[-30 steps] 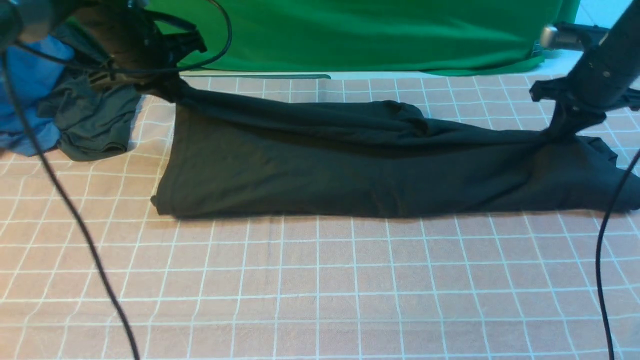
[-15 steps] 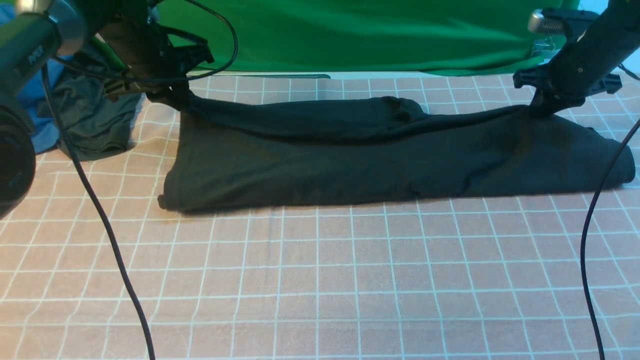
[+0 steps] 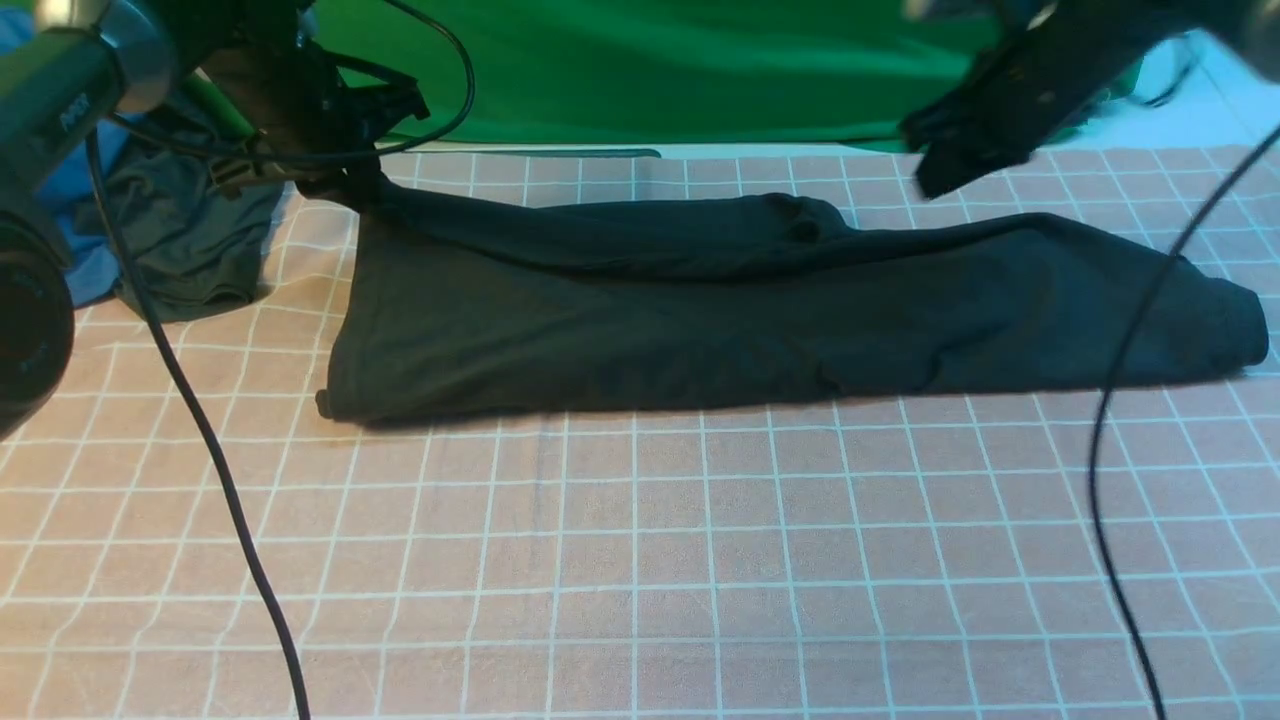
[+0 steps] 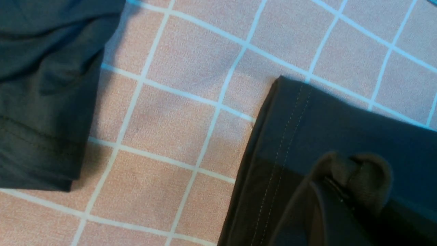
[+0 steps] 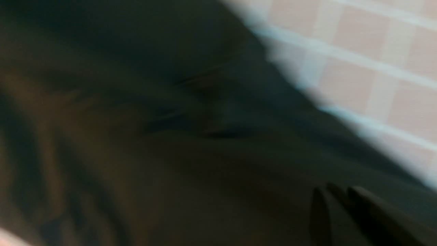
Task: Fold a long-sleeved shirt over a pink coffee tablecloth.
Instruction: 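Fold the black garment in half by bringing its near edge over to the far edge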
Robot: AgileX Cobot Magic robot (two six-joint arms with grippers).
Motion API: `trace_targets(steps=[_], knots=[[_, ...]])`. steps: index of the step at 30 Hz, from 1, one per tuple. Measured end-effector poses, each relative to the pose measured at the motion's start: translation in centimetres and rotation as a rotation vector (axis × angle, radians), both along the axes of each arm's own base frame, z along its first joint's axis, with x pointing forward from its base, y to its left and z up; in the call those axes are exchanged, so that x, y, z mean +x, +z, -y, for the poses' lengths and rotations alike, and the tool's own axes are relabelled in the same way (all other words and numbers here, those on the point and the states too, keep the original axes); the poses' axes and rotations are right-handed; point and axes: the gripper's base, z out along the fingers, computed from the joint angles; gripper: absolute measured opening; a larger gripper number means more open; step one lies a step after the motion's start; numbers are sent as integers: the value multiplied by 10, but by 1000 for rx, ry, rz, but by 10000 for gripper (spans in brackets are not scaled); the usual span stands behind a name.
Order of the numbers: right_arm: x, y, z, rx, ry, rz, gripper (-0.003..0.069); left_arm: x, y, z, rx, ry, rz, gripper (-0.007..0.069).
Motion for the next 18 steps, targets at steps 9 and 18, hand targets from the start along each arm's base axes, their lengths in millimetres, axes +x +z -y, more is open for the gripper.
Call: trace_targets(steps=[9,18], knots=[[1,-39,-40,-1,90,-50,38,0,0,0,-5,2,0,46],[11,-74,-48,11,70,-38,38,0,0,1,-9,3,0,46]])
